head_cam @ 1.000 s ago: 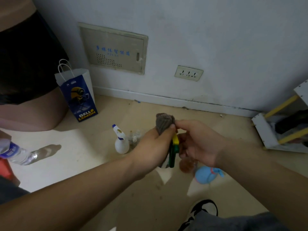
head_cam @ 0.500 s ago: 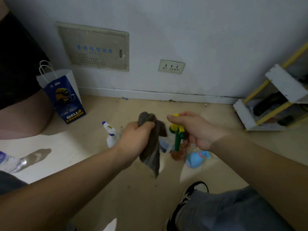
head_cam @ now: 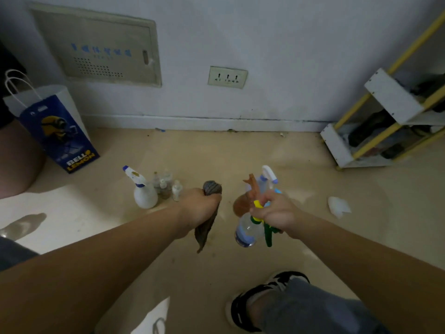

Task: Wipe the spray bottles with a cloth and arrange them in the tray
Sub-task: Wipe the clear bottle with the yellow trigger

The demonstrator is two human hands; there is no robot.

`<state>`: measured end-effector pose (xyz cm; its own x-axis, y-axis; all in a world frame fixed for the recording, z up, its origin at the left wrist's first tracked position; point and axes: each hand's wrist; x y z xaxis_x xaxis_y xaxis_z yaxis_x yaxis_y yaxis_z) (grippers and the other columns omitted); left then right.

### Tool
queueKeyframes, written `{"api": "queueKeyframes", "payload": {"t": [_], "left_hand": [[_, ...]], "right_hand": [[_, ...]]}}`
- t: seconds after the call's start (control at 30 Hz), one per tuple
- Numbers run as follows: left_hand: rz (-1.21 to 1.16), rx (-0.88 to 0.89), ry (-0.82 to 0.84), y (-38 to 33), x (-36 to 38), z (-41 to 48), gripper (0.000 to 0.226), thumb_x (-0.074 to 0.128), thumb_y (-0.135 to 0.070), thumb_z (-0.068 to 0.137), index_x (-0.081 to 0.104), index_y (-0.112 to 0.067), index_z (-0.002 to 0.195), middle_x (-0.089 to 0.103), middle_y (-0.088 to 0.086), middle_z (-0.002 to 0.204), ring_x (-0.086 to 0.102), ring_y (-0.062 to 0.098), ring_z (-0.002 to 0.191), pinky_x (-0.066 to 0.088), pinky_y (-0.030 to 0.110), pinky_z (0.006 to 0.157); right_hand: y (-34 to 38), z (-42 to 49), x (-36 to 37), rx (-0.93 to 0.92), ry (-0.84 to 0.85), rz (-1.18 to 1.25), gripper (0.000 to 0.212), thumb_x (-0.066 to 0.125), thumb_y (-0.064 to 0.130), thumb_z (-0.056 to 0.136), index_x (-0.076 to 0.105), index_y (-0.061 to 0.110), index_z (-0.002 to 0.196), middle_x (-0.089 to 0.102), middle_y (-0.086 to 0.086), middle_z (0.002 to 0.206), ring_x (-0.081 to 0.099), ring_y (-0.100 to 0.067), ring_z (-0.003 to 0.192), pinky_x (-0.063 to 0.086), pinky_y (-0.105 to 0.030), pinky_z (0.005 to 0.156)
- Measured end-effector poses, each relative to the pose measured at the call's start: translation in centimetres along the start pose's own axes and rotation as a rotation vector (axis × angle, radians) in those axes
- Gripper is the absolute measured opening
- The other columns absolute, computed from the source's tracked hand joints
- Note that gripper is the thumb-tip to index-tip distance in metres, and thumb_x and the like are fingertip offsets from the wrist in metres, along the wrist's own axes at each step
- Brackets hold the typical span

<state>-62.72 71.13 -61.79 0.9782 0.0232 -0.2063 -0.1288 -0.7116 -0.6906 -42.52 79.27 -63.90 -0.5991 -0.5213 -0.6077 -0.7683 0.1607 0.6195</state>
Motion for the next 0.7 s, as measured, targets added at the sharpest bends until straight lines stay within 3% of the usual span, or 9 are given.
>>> {"api": "queueKeyframes", "payload": {"t": [0.1,0.17,0.27,0.37,0.43,0.5,0.57,0.63,0.7], "left_hand": [[0.018,-0.046,-0.009,0.2,0.4,1.4,0.025,0.053,-0.032,0.098,0.061,-0.009,0.095,0.056,0.017,0.093,0.055,0.026,0.083,0.039,0.038,0.071],[-0.009,-0.068,-0.01,0.7,0.9,2.0,0.028,0.052,-0.03,0.1,0.064,-0.004,0.099,0.063,0.022,0.099,0.058,0.029,0.084,0.041,0.034,0.07],[-0.025,-0.111,0.008,2.6,1.9,2.9,0.036,0.054,-0.034,0.1,0.069,-0.003,0.11,0.068,0.021,0.103,0.062,0.028,0.085,0.048,0.034,0.072],[-0.029,-0.158,-0.024,4.7,2.6,3.7,0.043,0.056,-0.053,0.091,0.069,-0.016,0.108,0.073,0.011,0.104,0.07,0.031,0.093,0.058,0.044,0.092],[-0.092,-0.173,-0.026,5.5,2.7,3.8,0.035,0.056,-0.048,0.099,0.068,-0.015,0.098,0.073,0.012,0.097,0.07,0.03,0.088,0.058,0.04,0.085],[-0.14,-0.211,-0.015,6.5,2.9,4.1,0.03,0.053,-0.037,0.105,0.067,-0.013,0.093,0.072,0.015,0.097,0.069,0.031,0.087,0.055,0.037,0.079],[-0.138,-0.228,-0.019,7.2,2.8,4.2,0.029,0.053,-0.035,0.106,0.066,-0.013,0.093,0.072,0.02,0.105,0.07,0.037,0.098,0.056,0.044,0.089],[-0.148,-0.218,-0.043,7.5,2.6,4.3,0.029,0.053,-0.034,0.106,0.065,-0.012,0.092,0.072,0.023,0.106,0.07,0.039,0.099,0.056,0.048,0.092],[-0.157,-0.22,-0.042,7.7,2.7,4.7,0.032,0.052,-0.032,0.107,0.066,-0.009,0.09,0.072,0.025,0.1,0.07,0.036,0.09,0.055,0.042,0.082]], "right_hand": [[-3.2,2.3,1.5,0.034,0.011,-0.164,0.019,0.067,0.016,0.092,0.051,0.02,0.084,0.06,-0.005,0.102,0.055,-0.022,0.094,0.048,-0.029,0.081],[-4.9,3.6,2.0,0.034,0.008,-0.251,0.016,0.061,0.018,0.096,0.048,0.027,0.092,0.057,-0.001,0.097,0.054,-0.019,0.09,0.047,-0.029,0.076],[-6.6,4.9,2.4,0.005,-0.026,-0.303,0.017,0.057,0.021,0.099,0.043,0.029,0.103,0.052,0.005,0.091,0.051,-0.016,0.084,0.041,-0.019,0.062],[-8.1,5.7,2.6,-0.044,-0.048,-0.325,0.025,0.058,0.019,0.097,0.045,0.034,0.082,0.057,0.0,0.086,0.059,-0.026,0.088,0.05,-0.036,0.076],[-9.0,5.9,2.6,-0.064,-0.1,-0.352,0.031,0.055,0.021,0.099,0.039,0.035,0.076,0.052,0.003,0.072,0.057,-0.028,0.08,0.047,-0.037,0.072],[-9.8,6.1,2.7,-0.077,-0.178,-0.383,0.021,0.053,0.026,0.1,0.041,0.031,0.083,0.046,0.005,0.065,0.056,-0.028,0.075,0.041,-0.033,0.065],[-10.1,6.0,2.6,-0.109,-0.204,-0.475,0.005,0.052,0.03,0.099,0.049,0.03,0.095,0.048,0.004,0.068,0.059,-0.029,0.077,0.041,-0.032,0.065],[-9.7,5.8,2.7,-0.129,-0.165,-0.604,0.017,0.049,0.032,0.099,0.053,0.027,0.114,0.056,0.0,0.079,0.065,-0.031,0.086,0.044,-0.033,0.068],[-8.9,5.6,2.7,-0.102,-0.155,-0.737,0.028,0.045,0.038,0.1,0.053,0.023,0.121,0.065,-0.004,0.097,0.066,-0.028,0.096,0.043,-0.032,0.072]]}}
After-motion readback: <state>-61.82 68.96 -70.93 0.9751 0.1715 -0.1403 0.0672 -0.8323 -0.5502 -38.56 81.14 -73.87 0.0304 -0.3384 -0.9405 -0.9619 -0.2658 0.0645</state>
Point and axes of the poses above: each hand's wrist, its own z-axis towards the middle knuckle, its own x-axis out of the palm, y = z × x
